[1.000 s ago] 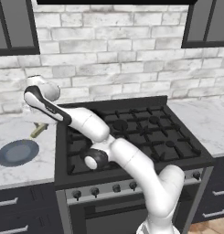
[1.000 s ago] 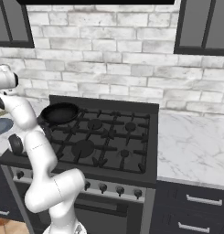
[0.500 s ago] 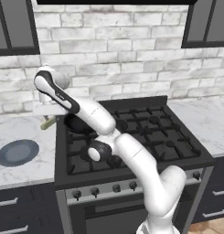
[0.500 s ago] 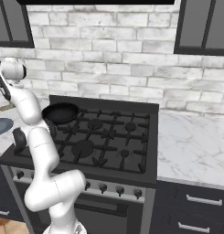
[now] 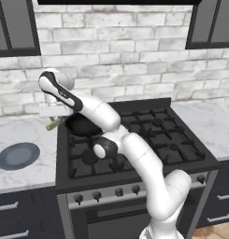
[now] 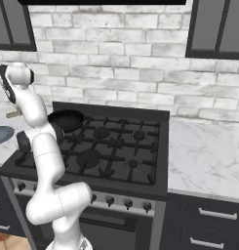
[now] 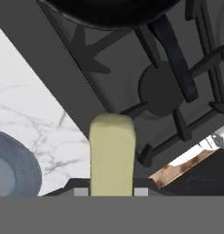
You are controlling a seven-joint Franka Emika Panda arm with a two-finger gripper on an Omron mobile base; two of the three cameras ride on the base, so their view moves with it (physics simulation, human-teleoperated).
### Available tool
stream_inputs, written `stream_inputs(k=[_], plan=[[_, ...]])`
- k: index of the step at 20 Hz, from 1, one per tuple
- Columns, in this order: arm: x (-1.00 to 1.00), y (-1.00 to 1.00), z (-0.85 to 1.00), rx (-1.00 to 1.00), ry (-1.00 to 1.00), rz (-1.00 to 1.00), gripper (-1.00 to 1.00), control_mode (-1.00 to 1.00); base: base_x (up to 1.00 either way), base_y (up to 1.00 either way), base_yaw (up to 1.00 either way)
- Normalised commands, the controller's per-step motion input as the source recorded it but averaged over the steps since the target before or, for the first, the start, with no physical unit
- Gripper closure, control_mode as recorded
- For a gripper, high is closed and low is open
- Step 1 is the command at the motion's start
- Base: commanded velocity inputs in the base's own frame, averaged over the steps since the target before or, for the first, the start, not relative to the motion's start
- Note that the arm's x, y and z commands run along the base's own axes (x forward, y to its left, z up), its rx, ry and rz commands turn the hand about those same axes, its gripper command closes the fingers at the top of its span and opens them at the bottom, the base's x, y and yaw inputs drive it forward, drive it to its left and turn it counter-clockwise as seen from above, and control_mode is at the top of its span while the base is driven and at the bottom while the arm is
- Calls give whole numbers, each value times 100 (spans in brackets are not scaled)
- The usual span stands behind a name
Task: Pick up the butter stick and place it in the pan. Then turn on the burner for the pan.
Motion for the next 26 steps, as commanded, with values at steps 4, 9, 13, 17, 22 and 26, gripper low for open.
stream_inputs(k=[4, 9, 13, 17, 22, 26], plan=[[24, -26, -7, -10, -11, 0, 100, -100, 0, 0, 0], [15, -50, 0, 0, -9, 1, 100, -100, 0, 0, 0], [19, -65, 0, 0, -18, 3, 100, -100, 0, 0, 0], [28, -64, -6, 0, -15, 3, 100, -100, 0, 0, 0], [59, -4, -14, 0, 0, 1, 100, -100, 0, 0, 0], [35, -34, -14, 8, -10, 6, 100, -100, 0, 0, 0]])
